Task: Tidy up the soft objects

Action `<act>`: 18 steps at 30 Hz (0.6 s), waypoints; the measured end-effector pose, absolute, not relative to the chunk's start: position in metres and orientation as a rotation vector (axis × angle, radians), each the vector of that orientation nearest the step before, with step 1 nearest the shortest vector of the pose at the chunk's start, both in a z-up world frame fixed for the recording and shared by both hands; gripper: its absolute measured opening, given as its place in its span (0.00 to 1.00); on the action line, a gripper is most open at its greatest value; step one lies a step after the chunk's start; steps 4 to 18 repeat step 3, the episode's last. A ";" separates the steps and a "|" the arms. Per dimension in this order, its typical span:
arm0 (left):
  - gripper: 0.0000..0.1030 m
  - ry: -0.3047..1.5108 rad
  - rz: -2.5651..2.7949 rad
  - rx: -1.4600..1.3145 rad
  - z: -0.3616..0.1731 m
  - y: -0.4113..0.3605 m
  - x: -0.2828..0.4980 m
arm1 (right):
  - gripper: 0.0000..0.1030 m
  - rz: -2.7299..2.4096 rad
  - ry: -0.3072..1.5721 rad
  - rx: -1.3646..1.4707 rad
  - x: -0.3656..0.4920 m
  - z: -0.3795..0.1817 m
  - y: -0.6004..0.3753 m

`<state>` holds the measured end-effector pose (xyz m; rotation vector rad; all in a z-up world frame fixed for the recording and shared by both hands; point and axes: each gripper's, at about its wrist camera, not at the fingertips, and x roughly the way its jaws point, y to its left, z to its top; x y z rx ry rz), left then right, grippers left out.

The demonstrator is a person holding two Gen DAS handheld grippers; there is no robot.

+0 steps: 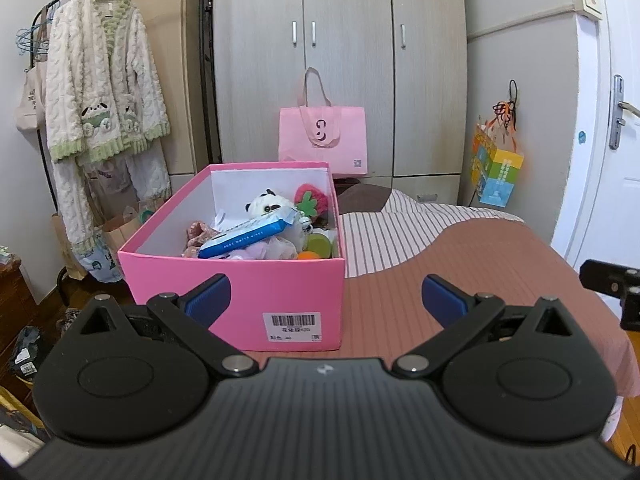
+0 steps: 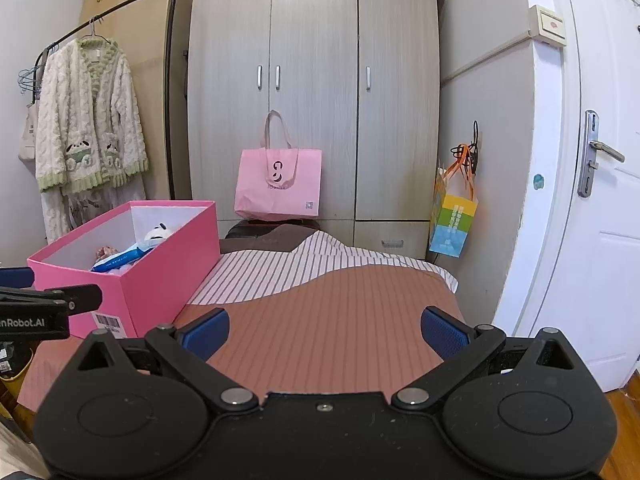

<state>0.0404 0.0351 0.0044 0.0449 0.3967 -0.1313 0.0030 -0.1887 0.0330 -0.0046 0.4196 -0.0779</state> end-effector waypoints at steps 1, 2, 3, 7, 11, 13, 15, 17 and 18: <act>1.00 0.394 -0.136 0.043 0.005 0.035 0.040 | 1.00 -0.079 0.421 -0.004 0.004 0.033 -0.189; 1.00 0.396 -0.145 0.038 0.005 0.036 0.040 | 1.00 -0.080 0.422 -0.004 0.004 0.033 -0.189; 1.00 0.399 -0.151 0.029 0.006 0.036 0.040 | 1.00 -0.081 0.423 -0.005 0.004 0.032 -0.189; 1.00 0.399 -0.151 0.029 0.006 0.036 0.040 | 1.00 -0.081 0.423 -0.005 0.004 0.032 -0.189; 1.00 0.399 -0.151 0.029 0.006 0.036 0.040 | 1.00 -0.081 0.423 -0.005 0.004 0.032 -0.189; 1.00 0.399 -0.151 0.029 0.006 0.036 0.040 | 1.00 -0.081 0.423 -0.005 0.004 0.032 -0.189; 1.00 0.399 -0.151 0.029 0.006 0.036 0.040 | 1.00 -0.081 0.423 -0.005 0.004 0.032 -0.189; 1.00 0.399 -0.151 0.029 0.006 0.036 0.040 | 1.00 -0.081 0.423 -0.005 0.004 0.032 -0.189; 1.00 0.399 -0.151 0.029 0.006 0.036 0.040 | 1.00 -0.081 0.423 -0.005 0.004 0.032 -0.189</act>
